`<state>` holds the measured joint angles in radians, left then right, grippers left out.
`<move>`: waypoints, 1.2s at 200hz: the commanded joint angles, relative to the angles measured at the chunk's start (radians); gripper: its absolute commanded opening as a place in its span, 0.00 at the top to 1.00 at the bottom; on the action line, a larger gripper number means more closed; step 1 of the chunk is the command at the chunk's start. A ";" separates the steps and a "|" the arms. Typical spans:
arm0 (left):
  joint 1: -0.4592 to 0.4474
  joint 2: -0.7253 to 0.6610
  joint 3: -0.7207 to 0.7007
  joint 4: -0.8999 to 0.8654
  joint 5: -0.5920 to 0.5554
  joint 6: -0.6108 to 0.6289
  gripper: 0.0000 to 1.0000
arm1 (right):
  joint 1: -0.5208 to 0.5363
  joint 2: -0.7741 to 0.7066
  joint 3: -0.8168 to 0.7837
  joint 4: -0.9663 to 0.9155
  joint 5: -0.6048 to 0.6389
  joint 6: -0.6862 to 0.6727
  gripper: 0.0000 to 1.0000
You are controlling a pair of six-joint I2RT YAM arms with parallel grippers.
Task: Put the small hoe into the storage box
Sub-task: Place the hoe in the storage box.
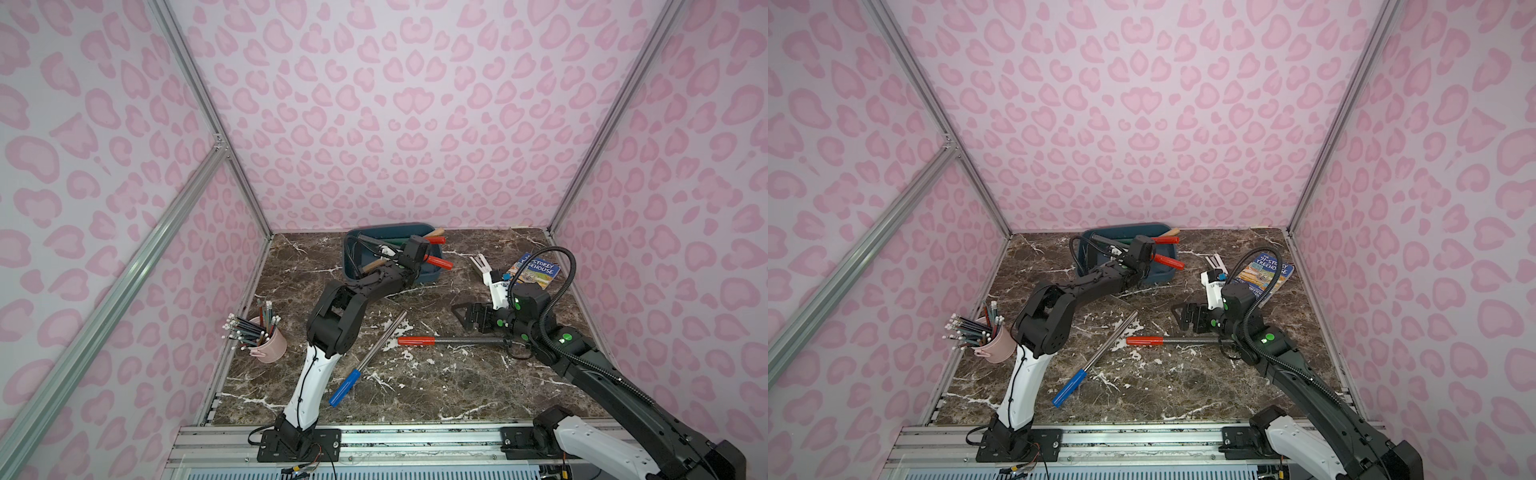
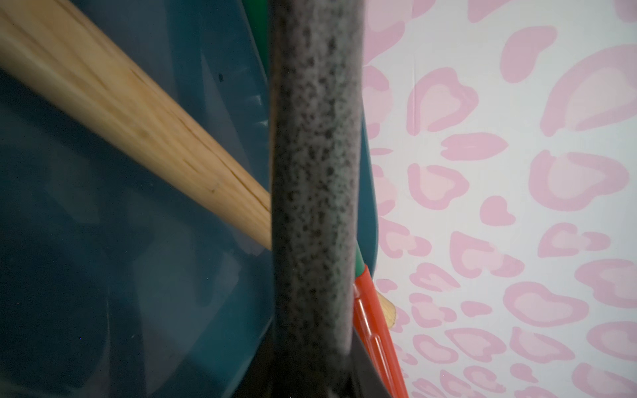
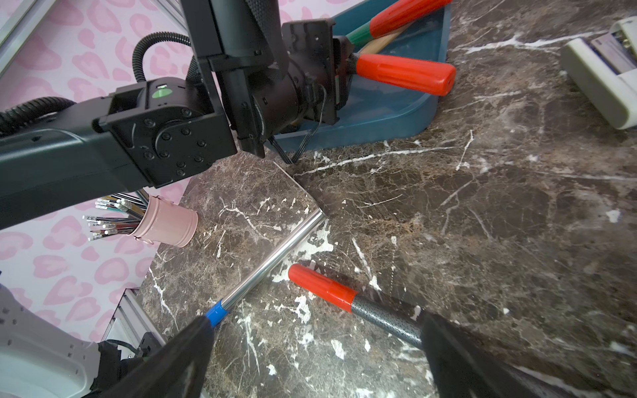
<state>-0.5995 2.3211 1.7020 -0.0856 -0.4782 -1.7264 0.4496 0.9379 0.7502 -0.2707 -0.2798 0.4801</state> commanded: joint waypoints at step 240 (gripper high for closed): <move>0.038 0.007 -0.045 0.178 0.056 -0.093 0.64 | -0.001 -0.043 -0.022 0.014 0.018 -0.007 0.01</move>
<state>-0.5648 2.3203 1.6409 0.0216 -0.4171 -1.8175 0.4488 0.8989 0.7242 -0.2783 -0.2756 0.4786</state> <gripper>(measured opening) 0.352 0.986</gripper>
